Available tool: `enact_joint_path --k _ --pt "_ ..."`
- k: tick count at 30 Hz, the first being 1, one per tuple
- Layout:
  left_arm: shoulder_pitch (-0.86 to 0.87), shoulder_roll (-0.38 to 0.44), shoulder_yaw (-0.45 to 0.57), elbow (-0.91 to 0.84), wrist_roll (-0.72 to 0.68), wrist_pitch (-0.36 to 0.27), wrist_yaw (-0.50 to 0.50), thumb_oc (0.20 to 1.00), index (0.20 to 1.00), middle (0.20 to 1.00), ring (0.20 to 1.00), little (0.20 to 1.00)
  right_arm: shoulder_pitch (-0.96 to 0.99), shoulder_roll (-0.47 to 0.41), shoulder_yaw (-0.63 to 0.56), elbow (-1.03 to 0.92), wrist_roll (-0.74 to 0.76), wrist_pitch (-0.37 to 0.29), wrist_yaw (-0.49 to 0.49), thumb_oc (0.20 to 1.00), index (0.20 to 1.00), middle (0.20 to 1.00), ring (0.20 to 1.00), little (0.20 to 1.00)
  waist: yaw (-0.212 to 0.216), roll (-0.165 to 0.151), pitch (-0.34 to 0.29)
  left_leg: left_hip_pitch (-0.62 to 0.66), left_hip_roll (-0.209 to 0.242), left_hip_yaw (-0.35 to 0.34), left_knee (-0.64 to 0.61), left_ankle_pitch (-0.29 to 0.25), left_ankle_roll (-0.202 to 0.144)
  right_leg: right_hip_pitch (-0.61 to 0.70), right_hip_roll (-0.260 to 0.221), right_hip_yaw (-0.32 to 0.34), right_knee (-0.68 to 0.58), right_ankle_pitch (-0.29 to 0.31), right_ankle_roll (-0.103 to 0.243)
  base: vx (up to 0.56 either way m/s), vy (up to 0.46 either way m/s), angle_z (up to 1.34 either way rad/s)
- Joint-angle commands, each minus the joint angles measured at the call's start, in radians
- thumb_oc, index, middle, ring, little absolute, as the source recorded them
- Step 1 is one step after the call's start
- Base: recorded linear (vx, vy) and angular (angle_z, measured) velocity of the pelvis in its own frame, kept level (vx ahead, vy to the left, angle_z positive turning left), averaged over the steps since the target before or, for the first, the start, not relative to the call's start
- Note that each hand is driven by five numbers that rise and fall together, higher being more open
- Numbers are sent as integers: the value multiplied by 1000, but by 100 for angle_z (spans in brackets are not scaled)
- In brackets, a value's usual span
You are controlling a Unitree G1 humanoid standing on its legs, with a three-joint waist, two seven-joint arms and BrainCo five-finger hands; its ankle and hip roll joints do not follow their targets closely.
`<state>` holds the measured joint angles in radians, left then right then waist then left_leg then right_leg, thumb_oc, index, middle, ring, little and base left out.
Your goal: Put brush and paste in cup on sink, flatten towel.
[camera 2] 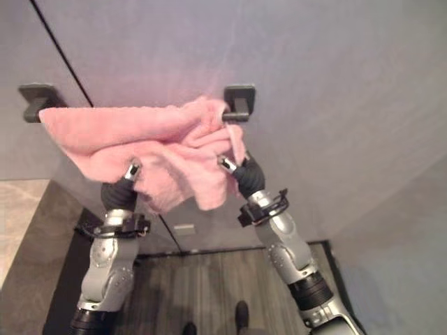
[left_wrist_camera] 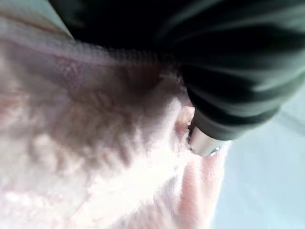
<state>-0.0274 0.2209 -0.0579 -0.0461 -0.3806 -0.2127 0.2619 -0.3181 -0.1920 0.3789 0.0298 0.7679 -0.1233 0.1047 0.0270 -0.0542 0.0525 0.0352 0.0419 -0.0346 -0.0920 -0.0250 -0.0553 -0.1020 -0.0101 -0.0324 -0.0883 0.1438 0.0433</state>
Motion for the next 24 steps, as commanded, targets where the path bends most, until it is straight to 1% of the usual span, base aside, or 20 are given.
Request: enact_joint_path --k 1,2,3,4,5,6,8,9,10,11,12,13,14,20,24 --pt "-23 113 -60 177 115 61 86 200 200 200 200 200 -48 -55 -69 43 -161 -46 -111 200 200 200 200 200 14 -4 4 21 -29 65 10 5 -5 112 -54 -19 1 -81 103 -35 -4 20" --pt "-24 113 -61 179 113 60 86 200 200 200 200 200 -47 -55 -70 43 -163 -46 -113 200 200 200 200 200 15 -3 4 22 -29 65 10 4 -5 113 -54 -19 1 -82 103 -43 27 14" --pt "36 100 -88 251 48 156 52 200 200 200 200 200 -28 -68 -73 89 -268 -4 -216 200 200 200 200 200 11 9 9 20 -30 68 13 7 0 113 -56 -19 1 -77 104 -33 41 8" --pt "45 124 -82 216 73 173 41 200 200 200 200 200 -33 -60 -73 89 -305 22 -238 200 200 200 200 200 11 15 10 20 -30 69 13 8 2 114 -56 -19 1 -78 104 -35 40 1" --pt "45 124 -82 216 73 174 41 200 200 200 200 200 -33 -60 -73 89 -305 22 -238 200 200 200 200 200 11 15 10 20 -30 69 13 8 2 114 -56 -19 1 -78 104 -8 43 -1" --pt "66 132 -82 149 57 163 41 200 200 200 200 200 -42 -27 -62 79 -281 37 -239 200 200 200 200 200 10 18 10 19 -32 66 13 8 5 113 -56 -19 1 -78 104 0 0 0" --pt "80 144 -80 122 67 165 27 200 200 200 200 200 -56 -21 -49 79 -264 45 -223 200 200 200 200 200 11 14 9 19 -32 62 12 8 5 114 -56 -19 1 -80 103 1 16 -2" --pt "85 147 -68 126 71 167 27 200 200 200 200 200 -69 -41 -54 75 -256 52 -211 203 203 203 203 203 13 10 9 19 -31 60 10 10 3 115 -58 -21 1 -81 102 0 0 0" --pt "83 144 -69 136 66 168 27 391 391 391 391 391 -69 -48 -57 78 -253 54 -212 313 313 313 313 313 13 9 9 19 -31 60 9 10 3 115 -58 -20 1 -81 102 -3 -10 4" --pt "82 140 -69 151 70 172 28 561 561 561 561 561 -63 -55 -62 82 -253 55 -213 373 373 373 373 373 10 9 9 18 -30 60 9 11 2 115 -58 -20 1 -81 102 0 0 0" --pt "81 140 -69 151 70 172 28 658 658 658 658 658 -63 -55 -62 82 -253 55 -213 391 391 391 391 391 10 9 9 18 -30 60 9 11 2 115 -58 -20 1 -81 102 0 0 0" --pt "92 137 -62 178 95 191 32 1000 1000 1000 1000 1000 -33 -64 -66 80 -279 69 -221 953 953 953 953 953 3 12 10 23 -29 63 8 10 3 117 -58 -18 1 -83 101 0 0 0" --pt "99 137 -60 185 113 199 28 1000 1000 1000 1000 1000 -21 -65 -67 85 -292 74 -223 1000 1000 1000 1000 1000 1 13 9 25 -29 64 8 9 4 118 -58 -17 1 -84 102 0 0 0" --pt "141 135 -50 279 168 244 4 1000 1000 1000 1000 1000 51 -69 -65 116 -319 104 -208 1000 1000 1000 1000 1000 -9 23 8 31 -28 74 9 5 6 118 -58 -9 1 -84 103 3 0 -2" --pt "145 135 -35 442 247 288 10 1000 1000 1000 1000 1000 136 -70 -80 146 -352 124 -200 1000 1000 1000 1000 1000 -32 35 6 33 -26 94 9 2 6 111 -55 3 1 -83 106 -2 12 -4"
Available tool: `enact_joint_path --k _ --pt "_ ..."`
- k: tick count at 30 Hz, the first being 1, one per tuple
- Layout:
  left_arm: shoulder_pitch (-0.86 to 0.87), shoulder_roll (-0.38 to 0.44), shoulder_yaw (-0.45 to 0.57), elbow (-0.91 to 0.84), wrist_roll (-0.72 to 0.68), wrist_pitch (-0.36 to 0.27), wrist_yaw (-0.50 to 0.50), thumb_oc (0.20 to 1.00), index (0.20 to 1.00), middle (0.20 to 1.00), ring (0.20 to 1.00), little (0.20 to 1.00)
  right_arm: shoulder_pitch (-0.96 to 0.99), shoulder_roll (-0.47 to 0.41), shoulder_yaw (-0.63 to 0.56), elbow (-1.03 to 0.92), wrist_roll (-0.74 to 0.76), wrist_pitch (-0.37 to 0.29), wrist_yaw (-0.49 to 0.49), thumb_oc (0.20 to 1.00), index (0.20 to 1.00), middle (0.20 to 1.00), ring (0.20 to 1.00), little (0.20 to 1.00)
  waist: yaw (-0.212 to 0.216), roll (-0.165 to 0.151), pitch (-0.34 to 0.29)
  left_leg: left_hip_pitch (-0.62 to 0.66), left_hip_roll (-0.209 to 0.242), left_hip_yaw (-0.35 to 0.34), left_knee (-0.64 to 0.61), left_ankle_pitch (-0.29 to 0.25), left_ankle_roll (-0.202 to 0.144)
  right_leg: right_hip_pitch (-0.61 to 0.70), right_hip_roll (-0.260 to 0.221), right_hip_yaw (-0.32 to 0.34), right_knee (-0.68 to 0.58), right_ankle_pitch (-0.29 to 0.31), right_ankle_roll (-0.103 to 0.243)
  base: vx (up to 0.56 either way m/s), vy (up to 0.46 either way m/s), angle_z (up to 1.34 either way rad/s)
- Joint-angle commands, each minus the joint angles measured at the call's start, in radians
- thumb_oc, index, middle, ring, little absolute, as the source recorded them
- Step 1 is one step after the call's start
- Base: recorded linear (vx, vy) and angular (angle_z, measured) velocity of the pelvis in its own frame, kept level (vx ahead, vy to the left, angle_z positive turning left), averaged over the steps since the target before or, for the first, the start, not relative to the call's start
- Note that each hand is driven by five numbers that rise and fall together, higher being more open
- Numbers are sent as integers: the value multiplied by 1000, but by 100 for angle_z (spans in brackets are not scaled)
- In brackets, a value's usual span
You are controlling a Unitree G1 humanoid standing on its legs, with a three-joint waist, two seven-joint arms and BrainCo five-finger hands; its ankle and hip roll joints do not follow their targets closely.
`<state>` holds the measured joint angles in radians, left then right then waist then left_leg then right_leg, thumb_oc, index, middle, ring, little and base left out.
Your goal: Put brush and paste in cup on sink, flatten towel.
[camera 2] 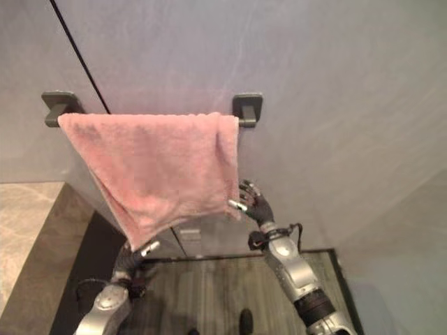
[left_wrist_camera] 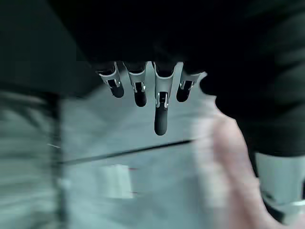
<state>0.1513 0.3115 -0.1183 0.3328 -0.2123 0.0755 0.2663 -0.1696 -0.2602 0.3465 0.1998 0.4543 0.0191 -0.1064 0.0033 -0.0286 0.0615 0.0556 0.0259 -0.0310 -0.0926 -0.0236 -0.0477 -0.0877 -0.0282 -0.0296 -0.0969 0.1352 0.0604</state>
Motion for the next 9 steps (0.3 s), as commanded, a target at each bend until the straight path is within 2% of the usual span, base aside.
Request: enact_joint_path --k 1,3,4,9 --pt "-40 41 29 128 104 15 3 1000 1000 1000 1000 1000 10 2 -53 -4 -44 -16 11 1000 1000 1000 1000 1000 -17 13 -3 13 -10 97 10 1 -2 93 -36 6 10 -72 90 -8 27 -23" --pt "-49 42 29 164 115 17 -2 1000 1000 1000 1000 1000 29 3 -57 15 -59 -10 15 1000 1000 1000 1000 1000 -24 17 -3 12 -9 105 11 0 -2 89 -35 13 10 -70 90 -10 26 -27" --pt "-72 37 40 316 156 36 -17 1000 1000 1000 1000 1000 66 -12 -73 89 -136 5 14 1000 1000 1000 1000 1000 -42 22 -5 11 -9 119 11 1 -2 79 -31 29 10 -65 92 -14 33 -20" --pt "-120 4 42 575 184 34 -23 1000 1000 1000 1000 1000 130 -58 -101 275 -326 34 10 1000 1000 1000 1000 1000 -69 21 -5 5 -2 138 9 6 -7 57 -26 52 10 -55 93 -11 13 -26"
